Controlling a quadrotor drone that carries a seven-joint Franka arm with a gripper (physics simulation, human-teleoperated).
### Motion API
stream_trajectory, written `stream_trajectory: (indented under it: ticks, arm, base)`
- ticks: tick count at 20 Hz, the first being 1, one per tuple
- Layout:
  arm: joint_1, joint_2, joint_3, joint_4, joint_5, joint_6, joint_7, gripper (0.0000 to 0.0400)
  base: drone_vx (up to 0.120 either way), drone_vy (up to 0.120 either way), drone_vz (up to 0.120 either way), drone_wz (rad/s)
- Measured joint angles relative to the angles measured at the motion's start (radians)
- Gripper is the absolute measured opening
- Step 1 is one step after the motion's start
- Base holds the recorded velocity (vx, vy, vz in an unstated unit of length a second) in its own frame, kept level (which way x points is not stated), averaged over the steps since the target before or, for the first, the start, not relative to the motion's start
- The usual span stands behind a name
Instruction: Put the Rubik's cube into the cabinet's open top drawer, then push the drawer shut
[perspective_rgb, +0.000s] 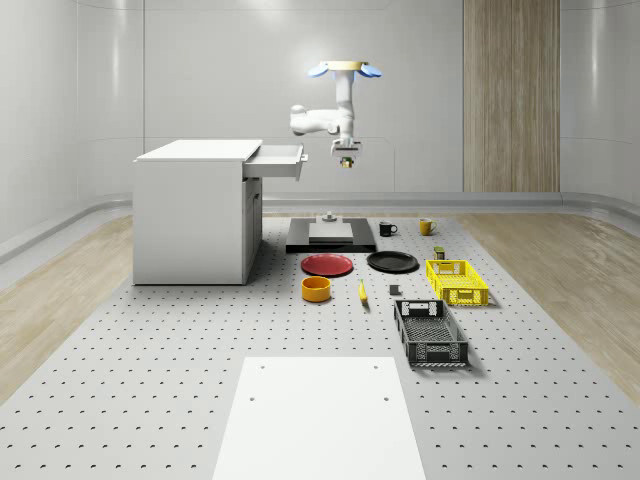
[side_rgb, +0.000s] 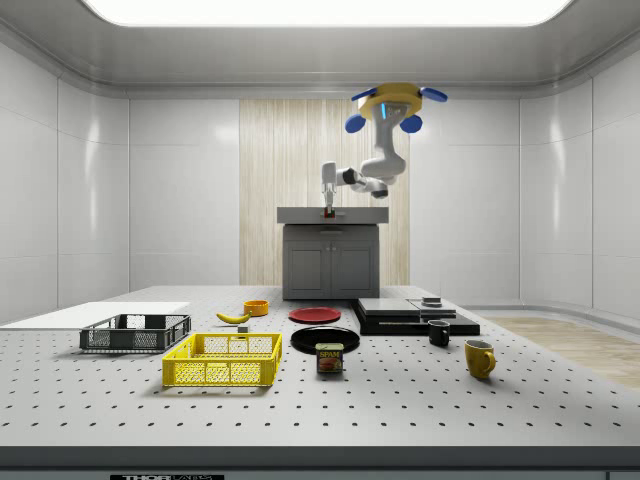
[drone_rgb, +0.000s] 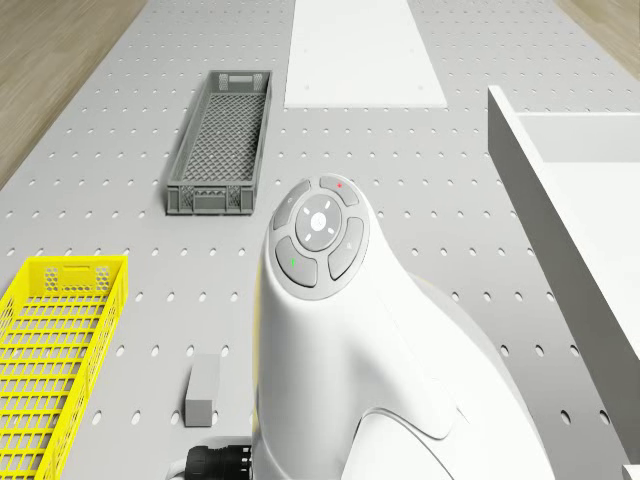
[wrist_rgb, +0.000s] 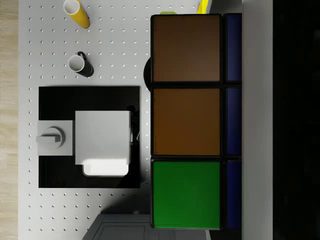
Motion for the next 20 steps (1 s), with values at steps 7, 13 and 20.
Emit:
stream_trajectory:
  ticks: [7,13,20]
  arm:
    - [-0.001,-0.007,0.001,0.000,0.003,0.006,0.001,0.0325]
    - [-0.002,-0.012,0.002,0.000,0.005,0.011,0.002,0.0325]
    - [-0.003,-0.017,0.002,0.001,0.007,0.016,0.003,0.0325]
  base:
    - [0.000,-0.120,0.120,0.000]
    - [0.000,-0.120,0.120,0.000]
    - [0.000,-0.120,0.120,0.000]
